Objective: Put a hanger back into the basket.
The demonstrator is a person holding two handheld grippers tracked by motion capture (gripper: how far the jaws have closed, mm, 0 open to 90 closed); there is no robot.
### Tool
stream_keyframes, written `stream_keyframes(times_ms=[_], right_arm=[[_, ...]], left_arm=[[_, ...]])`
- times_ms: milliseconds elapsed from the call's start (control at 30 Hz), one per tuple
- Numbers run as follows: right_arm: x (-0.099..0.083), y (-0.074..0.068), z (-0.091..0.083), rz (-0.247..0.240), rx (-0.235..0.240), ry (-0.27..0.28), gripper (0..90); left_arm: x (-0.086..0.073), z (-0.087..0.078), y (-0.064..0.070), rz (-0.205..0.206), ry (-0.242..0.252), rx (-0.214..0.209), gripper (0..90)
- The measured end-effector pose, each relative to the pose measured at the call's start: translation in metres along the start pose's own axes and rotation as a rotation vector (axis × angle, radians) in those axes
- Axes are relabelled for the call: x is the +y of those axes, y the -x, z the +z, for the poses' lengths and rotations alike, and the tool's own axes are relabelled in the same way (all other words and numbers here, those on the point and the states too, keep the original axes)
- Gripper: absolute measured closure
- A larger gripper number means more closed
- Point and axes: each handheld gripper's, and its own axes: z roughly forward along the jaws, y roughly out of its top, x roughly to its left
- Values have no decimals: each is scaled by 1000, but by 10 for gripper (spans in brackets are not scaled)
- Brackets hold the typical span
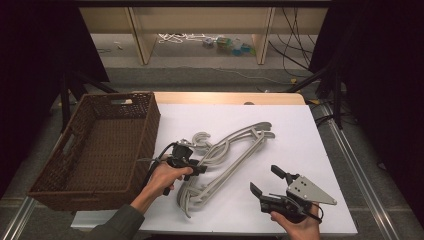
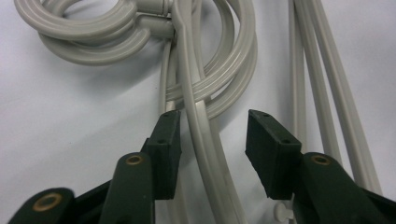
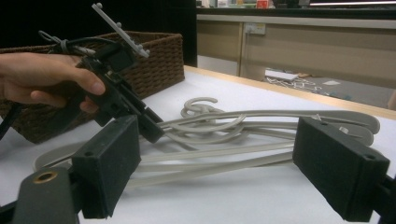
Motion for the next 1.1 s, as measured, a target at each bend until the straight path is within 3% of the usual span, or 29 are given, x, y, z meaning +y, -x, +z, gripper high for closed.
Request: stream_keyframes(times_ms=[100,167,233,267,333,400,433,500,600,633,767,900,967,1100], right_arm=[[0,0,1,2,1,10,160],[-1,1,1,1,3,10,160],[0,1,0,4,-5,10,160],[0,1,0,3,-6,10,160],[0,1,0,1,-5,7,160],[0,1,0,3,-7,10,161],[0,1,0,5,-8,11,160],[0,1,0,2,-8,10,161],[0,2,1,4,-6,16,161],[0,2,0,5,-9,15,161],[-1,2,1,6,-4,23,161],[0,2,0,1,-8,11,161],[-1,2,2,5,-1,30,160],[0,2,0,-1,-9,3,161]], left_arm=[[1,1,-4,-23,-1,-19,603],[1,2,-4,-65,6,-33,629],[0,3,-6,-69,-4,-39,650],[0,5,-5,-98,20,-33,666],[0,3,-7,-74,-4,-36,700],[0,4,-7,-119,32,-33,730],[-1,3,-10,-102,16,-37,736],[-1,4,-8,-139,43,-42,753],[-2,3,-10,-137,42,-45,774],[-3,4,-9,-165,62,-46,778],[-4,3,-10,-200,91,-48,791],[-3,0,-10,-214,127,-43,798],[-3,-3,-10,-213,140,-42,806],[-2,-5,-7,-215,162,-37,810]])
